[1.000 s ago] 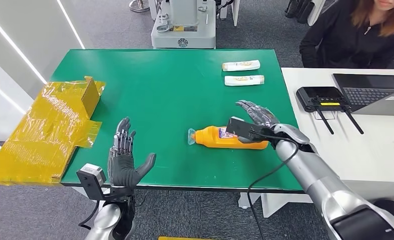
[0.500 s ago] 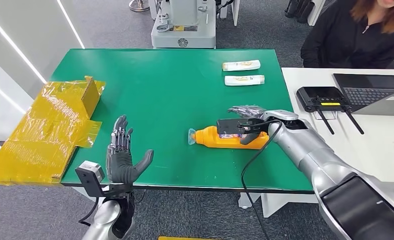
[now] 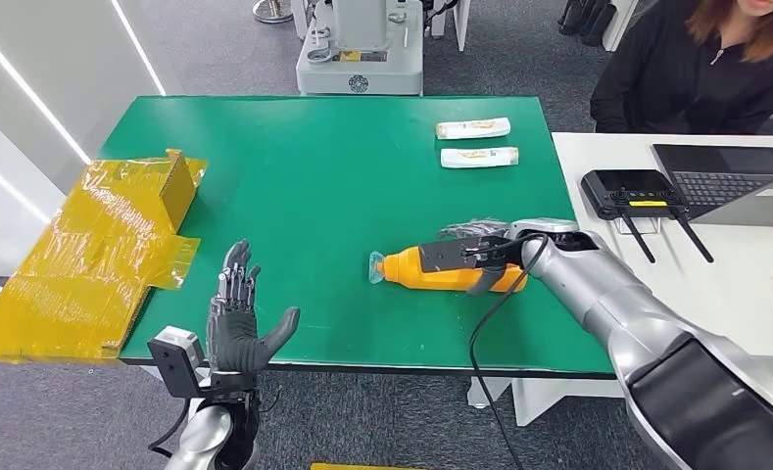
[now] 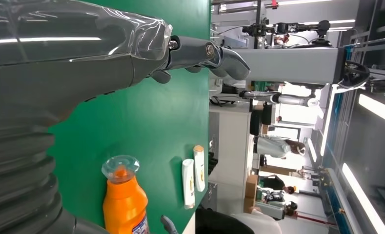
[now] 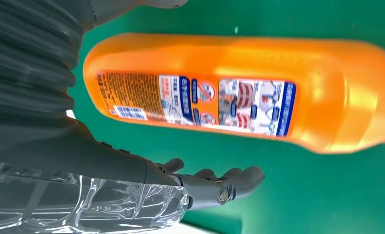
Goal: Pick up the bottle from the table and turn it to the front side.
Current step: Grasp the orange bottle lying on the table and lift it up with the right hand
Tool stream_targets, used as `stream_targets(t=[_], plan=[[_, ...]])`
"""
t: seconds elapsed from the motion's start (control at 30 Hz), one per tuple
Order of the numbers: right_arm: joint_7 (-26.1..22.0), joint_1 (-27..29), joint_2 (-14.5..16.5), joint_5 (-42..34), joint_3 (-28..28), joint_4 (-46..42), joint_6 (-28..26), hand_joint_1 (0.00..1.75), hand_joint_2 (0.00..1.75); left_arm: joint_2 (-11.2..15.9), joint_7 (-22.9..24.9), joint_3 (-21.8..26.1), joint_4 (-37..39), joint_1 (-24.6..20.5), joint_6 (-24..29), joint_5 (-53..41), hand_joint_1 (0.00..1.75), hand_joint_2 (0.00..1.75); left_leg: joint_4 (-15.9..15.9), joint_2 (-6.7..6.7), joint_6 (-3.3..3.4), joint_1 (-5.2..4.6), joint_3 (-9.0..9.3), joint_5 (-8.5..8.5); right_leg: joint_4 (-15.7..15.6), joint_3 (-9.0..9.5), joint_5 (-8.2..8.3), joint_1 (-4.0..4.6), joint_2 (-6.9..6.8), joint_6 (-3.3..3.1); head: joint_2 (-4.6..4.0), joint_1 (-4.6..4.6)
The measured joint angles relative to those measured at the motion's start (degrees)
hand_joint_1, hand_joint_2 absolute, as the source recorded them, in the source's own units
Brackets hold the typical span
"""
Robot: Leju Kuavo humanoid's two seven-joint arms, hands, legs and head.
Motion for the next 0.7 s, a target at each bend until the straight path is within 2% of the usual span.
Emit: stream_targets(t=[0.7], plan=[[3.03, -0.12, -0.3, -1.16, 11.21, 1.98, -0.96, 0.0, 1.75, -0.05, 0.77, 0.04, -0.02, -0.85, 0.47, 0.1, 0.0, 1.75, 0.04, 0.0, 0.0, 0.01, 0.02, 0.0, -0.01, 0.02, 0.02, 0.0, 0.01, 0.03, 0.0, 0.0]])
